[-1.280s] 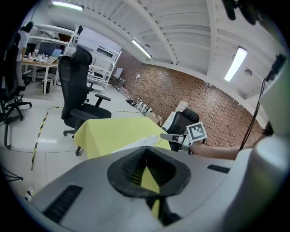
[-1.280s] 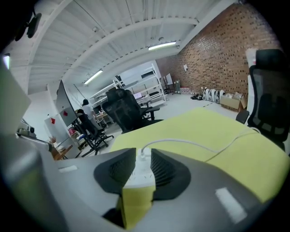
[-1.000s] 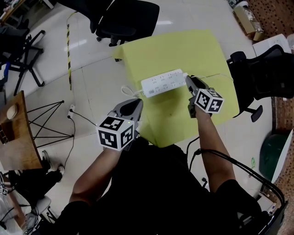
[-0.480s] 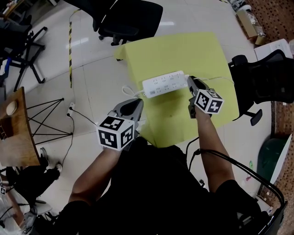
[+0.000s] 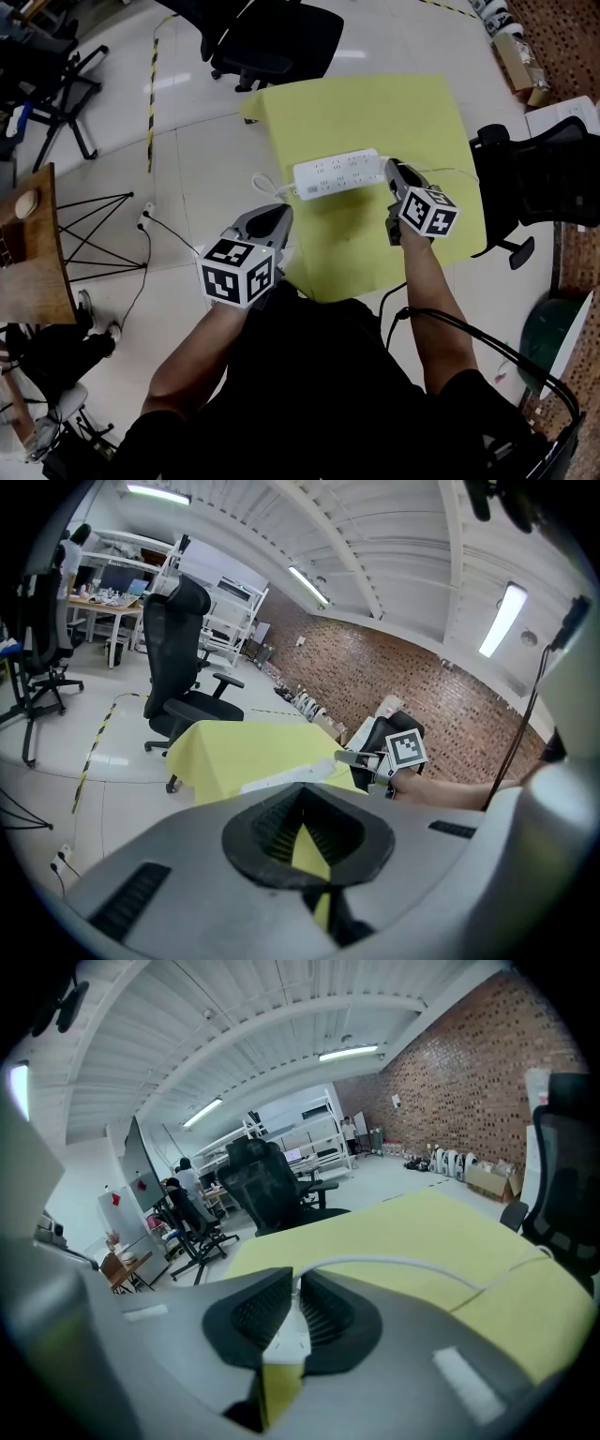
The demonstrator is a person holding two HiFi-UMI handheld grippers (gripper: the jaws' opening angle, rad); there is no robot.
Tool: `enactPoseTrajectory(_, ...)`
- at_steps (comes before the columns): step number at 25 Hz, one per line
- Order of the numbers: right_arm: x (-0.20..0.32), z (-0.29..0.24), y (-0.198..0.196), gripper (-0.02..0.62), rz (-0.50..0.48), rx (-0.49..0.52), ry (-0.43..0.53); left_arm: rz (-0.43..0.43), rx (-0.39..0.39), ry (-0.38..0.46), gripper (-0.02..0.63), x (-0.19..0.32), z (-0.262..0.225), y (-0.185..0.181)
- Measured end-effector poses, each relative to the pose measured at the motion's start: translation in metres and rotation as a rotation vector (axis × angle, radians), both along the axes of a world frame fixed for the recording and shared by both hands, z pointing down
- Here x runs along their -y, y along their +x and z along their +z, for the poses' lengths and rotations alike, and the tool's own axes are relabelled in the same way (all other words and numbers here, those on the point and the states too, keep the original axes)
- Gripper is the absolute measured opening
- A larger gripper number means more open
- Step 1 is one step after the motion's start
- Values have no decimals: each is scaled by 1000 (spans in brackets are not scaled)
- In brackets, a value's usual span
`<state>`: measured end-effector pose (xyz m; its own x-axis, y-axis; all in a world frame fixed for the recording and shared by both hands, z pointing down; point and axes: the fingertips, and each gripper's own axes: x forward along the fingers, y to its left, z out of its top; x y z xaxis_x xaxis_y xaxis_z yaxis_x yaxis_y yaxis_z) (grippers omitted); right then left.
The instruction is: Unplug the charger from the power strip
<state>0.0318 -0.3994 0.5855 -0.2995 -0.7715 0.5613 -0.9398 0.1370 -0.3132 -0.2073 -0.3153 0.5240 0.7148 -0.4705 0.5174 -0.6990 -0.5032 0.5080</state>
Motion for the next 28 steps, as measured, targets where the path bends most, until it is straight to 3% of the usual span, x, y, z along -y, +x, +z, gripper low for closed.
enactPoseTrajectory(12,-29,-20,-22,21,-150,59,2,-139,11,6,6,-27,-11,-5)
enactPoseTrajectory(28,-182,8,-151,23,-746,118,-148,-383,57,11,6,-86,-17,-30)
